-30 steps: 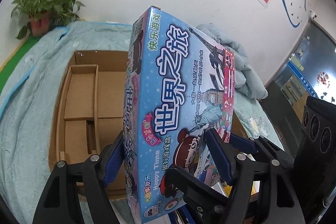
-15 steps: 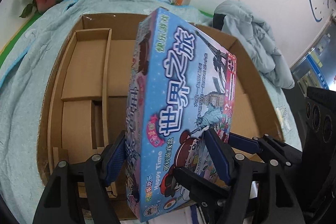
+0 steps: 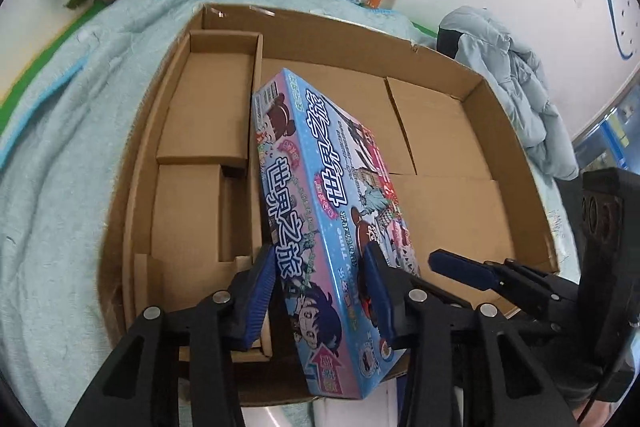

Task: Organize rigid objects
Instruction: 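Lower the board-game box into the large box and open the right tool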

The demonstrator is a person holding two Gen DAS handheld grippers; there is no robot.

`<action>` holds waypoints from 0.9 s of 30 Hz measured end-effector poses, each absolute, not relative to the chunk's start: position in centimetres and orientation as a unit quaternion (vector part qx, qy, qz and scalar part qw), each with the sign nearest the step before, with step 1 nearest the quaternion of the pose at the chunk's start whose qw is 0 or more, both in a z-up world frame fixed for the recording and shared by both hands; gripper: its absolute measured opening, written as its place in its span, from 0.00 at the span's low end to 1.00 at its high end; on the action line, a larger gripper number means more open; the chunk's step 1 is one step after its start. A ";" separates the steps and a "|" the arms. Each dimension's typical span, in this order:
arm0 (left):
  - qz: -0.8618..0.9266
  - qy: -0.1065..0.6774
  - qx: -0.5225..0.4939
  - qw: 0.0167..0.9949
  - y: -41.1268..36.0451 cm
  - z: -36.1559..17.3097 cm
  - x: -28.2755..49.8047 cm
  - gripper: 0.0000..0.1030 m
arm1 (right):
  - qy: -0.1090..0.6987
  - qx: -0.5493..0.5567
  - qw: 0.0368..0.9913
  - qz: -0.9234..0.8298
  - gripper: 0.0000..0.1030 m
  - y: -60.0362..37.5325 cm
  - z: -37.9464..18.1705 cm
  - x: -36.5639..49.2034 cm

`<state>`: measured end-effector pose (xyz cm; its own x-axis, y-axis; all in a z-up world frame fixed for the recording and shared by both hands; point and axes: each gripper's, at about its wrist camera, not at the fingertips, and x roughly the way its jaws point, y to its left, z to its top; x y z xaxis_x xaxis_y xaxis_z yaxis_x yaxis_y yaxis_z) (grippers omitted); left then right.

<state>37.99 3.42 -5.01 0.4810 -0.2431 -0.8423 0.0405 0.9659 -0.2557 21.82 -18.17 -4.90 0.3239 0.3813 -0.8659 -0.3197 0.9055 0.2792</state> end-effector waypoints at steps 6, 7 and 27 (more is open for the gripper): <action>-0.100 0.465 -0.083 0.876 3.3 -2.5 36.2 0.20 | 0.595 0.057 0.777 0.198 0.51 -19.0 -7.6 22.1; -0.098 0.469 -0.077 0.874 3.1 -2.5 36.2 0.18 | 0.592 0.061 0.779 0.197 0.51 -19.1 -7.3 21.8; -0.063 0.371 -0.074 0.924 5.3 -0.3 28.2 0.77 | 0.581 0.057 0.799 0.145 0.42 -21.6 -5.6 30.0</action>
<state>28.23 5.32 -0.35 0.7172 -0.1705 -0.6757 0.0614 0.9813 -0.1825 30.04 -21.64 -5.59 0.2826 0.2975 -0.9119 -0.1658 0.9515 0.2591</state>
